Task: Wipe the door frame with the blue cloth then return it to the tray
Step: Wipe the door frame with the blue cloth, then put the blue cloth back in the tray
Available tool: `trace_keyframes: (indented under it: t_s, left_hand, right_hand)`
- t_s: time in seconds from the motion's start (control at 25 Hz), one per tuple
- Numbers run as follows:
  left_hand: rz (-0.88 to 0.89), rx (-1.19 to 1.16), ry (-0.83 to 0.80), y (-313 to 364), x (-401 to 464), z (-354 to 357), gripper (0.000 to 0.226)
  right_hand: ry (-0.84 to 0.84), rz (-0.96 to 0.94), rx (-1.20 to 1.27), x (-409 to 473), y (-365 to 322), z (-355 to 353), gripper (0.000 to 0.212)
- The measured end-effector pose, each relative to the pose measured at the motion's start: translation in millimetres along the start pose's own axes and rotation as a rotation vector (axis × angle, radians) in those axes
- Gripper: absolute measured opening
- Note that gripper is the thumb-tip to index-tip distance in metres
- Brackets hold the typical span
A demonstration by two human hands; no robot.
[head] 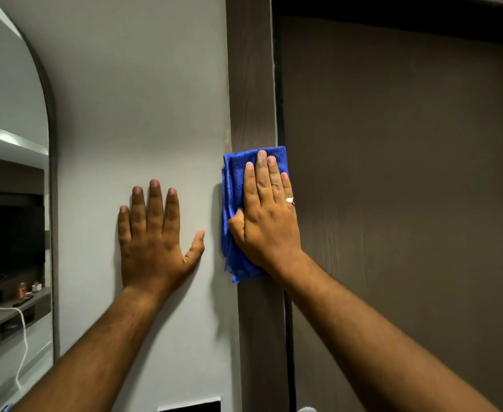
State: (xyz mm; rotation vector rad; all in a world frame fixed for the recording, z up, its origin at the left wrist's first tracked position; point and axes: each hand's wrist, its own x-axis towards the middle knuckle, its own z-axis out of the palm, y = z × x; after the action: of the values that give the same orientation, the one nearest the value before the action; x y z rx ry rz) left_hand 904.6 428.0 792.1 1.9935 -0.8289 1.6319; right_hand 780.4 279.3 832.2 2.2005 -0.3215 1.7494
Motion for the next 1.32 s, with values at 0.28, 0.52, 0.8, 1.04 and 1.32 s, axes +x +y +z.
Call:
trace_keyframes:
  t_s: [0.28,0.52,0.8,1.04,1.32]
  left_hand:
    - [-0.024,0.009,-0.116,10.8,-34.4,-11.2,0.084]
    - [-0.163,-0.097,-0.221,39.6,-71.2,-21.9,0.078]
    - [-0.428,-0.547,-0.168,98.6,-102.7,-51.1,0.034]
    - [-0.533,-1.178,-0.442,181.9,-129.6,-71.6,0.033]
    - [-0.720,-1.916,-0.932,314.2,-155.4,-107.6,0.006]
  right_hand:
    - [-0.111,-0.035,0.207,-118.1,-9.9,-5.4,0.063]
    - [-0.084,0.267,0.281,-112.4,10.4,-31.3,0.064]
    - [-0.206,0.851,0.859,-131.0,25.8,-55.4,0.024]
    - [-0.070,0.921,1.098,-160.9,46.6,-127.2,0.019]
    - [-0.016,1.114,0.892,-236.2,118.3,-258.6,0.020]
